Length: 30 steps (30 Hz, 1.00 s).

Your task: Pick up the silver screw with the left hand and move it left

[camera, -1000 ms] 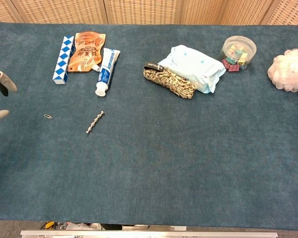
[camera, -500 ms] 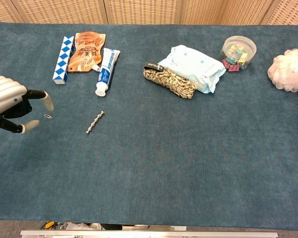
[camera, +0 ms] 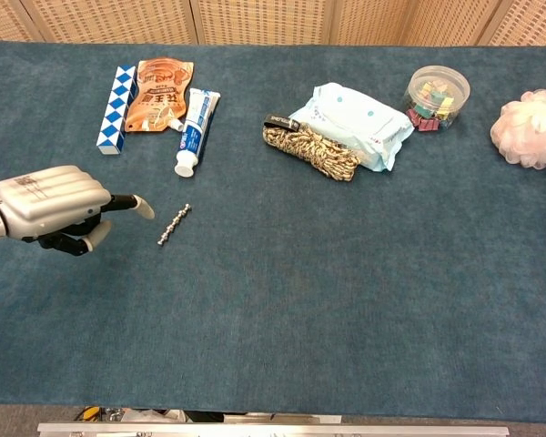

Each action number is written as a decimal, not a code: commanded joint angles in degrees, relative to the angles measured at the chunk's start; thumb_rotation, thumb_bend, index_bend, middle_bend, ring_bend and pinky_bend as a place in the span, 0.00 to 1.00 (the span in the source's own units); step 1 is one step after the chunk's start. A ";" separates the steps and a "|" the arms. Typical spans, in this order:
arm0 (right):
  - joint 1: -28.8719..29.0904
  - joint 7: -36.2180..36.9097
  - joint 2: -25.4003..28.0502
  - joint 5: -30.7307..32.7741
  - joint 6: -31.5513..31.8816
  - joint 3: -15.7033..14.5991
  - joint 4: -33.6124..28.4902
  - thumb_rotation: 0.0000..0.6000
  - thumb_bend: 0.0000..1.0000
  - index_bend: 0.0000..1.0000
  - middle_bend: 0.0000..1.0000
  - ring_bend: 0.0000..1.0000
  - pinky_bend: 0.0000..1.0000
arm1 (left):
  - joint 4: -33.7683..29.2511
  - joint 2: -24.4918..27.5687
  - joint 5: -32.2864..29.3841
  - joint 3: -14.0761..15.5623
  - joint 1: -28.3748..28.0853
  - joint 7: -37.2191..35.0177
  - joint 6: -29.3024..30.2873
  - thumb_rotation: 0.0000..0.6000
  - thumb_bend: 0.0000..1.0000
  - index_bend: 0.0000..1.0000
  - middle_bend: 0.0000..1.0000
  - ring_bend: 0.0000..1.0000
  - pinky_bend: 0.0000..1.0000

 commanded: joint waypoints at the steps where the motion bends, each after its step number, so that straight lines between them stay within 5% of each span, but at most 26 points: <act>1: 0.10 -0.02 -0.04 0.08 -0.16 0.01 -0.06 1.00 0.22 0.44 0.43 0.33 0.38 | -0.29 -1.35 -2.39 0.26 -1.48 3.54 -2.27 1.00 0.73 0.17 1.00 1.00 0.94; 14: 1.51 1.09 -0.83 0.57 -2.13 0.18 1.19 1.00 0.22 0.44 0.43 0.33 0.38 | -1.03 -4.81 -8.22 2.08 -2.58 13.08 -3.04 1.00 0.73 0.17 1.00 1.00 0.94; 30: 0.42 2.45 -0.42 1.09 -0.93 -0.18 1.94 1.00 0.22 0.44 0.43 0.33 0.38 | 1.04 -6.88 -13.38 3.20 -3.71 14.34 -2.61 1.00 0.73 0.17 1.00 1.00 0.94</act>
